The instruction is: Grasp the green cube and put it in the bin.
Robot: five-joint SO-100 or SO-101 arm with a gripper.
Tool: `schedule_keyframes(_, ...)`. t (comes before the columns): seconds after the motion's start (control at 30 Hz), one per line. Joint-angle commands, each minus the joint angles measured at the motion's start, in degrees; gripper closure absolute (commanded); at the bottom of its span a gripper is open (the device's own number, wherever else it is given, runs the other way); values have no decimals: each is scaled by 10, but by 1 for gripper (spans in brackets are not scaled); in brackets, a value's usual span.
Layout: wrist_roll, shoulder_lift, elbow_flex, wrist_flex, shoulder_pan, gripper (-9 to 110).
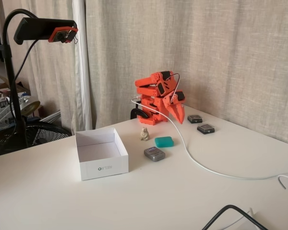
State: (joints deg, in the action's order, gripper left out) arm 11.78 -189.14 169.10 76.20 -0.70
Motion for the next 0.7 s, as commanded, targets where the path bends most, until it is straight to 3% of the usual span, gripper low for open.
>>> schedule_keyframes(0.0, 0, -4, -5, 2, -2, 110)
schedule_keyframes(0.13, 3, -4, -4, -7, -15, 107)
schedule_keyframes(0.27, 11, 13, -13, -69, -31, 81)
schedule_keyframes(0.4, 0, 104, -113, -127, -35, 70)
schedule_keyframes(0.67, -6, 343, -391, -40, -30, 67)
